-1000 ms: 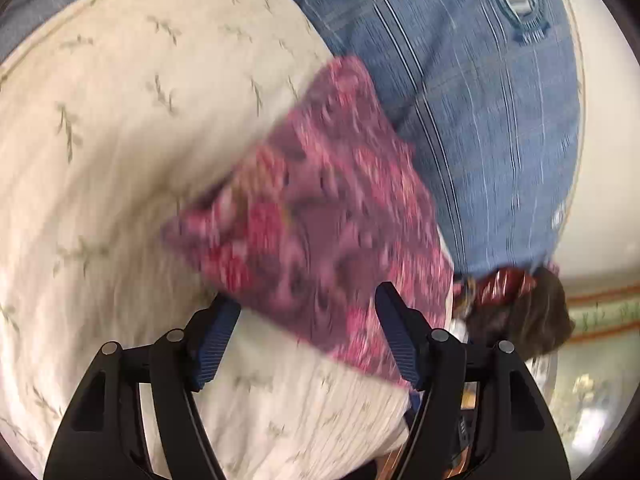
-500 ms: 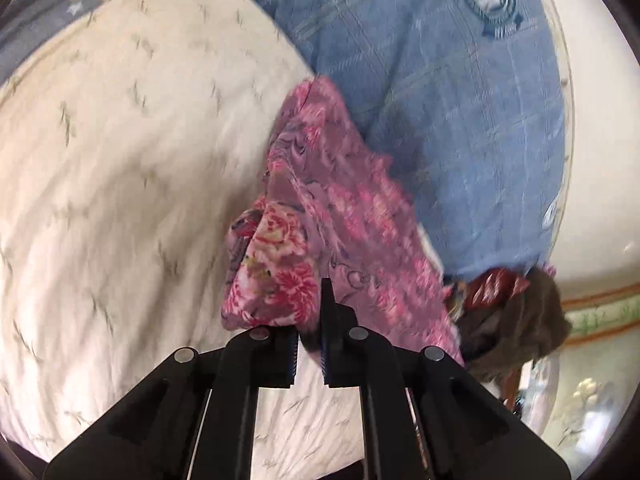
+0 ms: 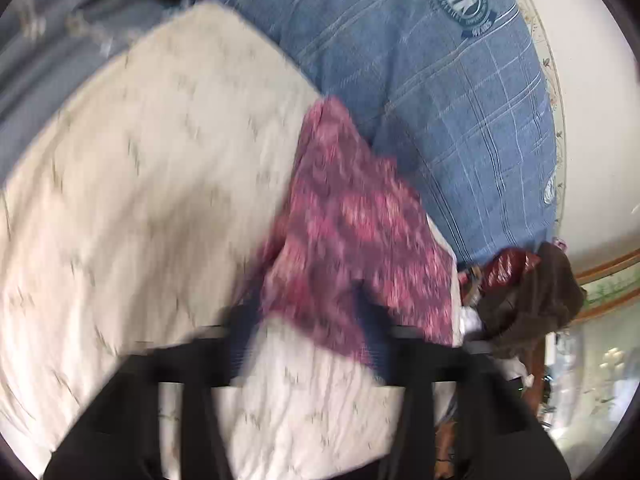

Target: Fold small clothes

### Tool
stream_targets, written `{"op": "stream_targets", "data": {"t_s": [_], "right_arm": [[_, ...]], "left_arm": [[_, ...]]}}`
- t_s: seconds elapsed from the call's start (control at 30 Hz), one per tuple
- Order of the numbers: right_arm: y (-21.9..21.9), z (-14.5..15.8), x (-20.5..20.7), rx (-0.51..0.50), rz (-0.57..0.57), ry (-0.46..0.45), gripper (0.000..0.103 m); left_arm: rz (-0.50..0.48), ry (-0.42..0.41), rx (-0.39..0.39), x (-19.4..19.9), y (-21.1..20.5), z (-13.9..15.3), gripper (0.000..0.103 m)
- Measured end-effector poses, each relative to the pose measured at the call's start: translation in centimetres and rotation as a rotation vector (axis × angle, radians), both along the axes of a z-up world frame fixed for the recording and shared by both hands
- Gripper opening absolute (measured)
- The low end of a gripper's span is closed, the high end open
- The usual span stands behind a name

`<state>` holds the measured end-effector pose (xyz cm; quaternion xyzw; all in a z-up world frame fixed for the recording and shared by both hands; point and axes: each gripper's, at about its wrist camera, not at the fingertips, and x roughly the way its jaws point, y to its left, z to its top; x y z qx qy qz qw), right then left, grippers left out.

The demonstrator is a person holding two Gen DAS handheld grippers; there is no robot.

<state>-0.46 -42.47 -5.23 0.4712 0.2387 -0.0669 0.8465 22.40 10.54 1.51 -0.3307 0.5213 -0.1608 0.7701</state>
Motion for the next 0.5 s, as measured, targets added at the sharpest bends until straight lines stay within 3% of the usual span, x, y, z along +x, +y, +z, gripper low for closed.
{"op": "stream_targets", "data": {"t_s": [0.1, 0.27, 0.5], "right_arm": [[0.0, 0.8, 4.7, -0.048, 0.052, 0.043, 0.034], [-0.3, 0.1, 13.4, -0.136, 0.062, 0.153, 0.036], [-1.5, -3.0, 19.0, -0.112, 0.022, 0.229, 0.042]], "left_arm": [[-0.022, -0.001, 0.028, 3.7, -1.1, 0.2, 0.067], [-0.018, 0.08, 0.129, 11.9, -4.0, -1.3, 0.067], [-0.044, 0.168, 0.121, 18.4, -7.0, -5.5, 0.068]]}}
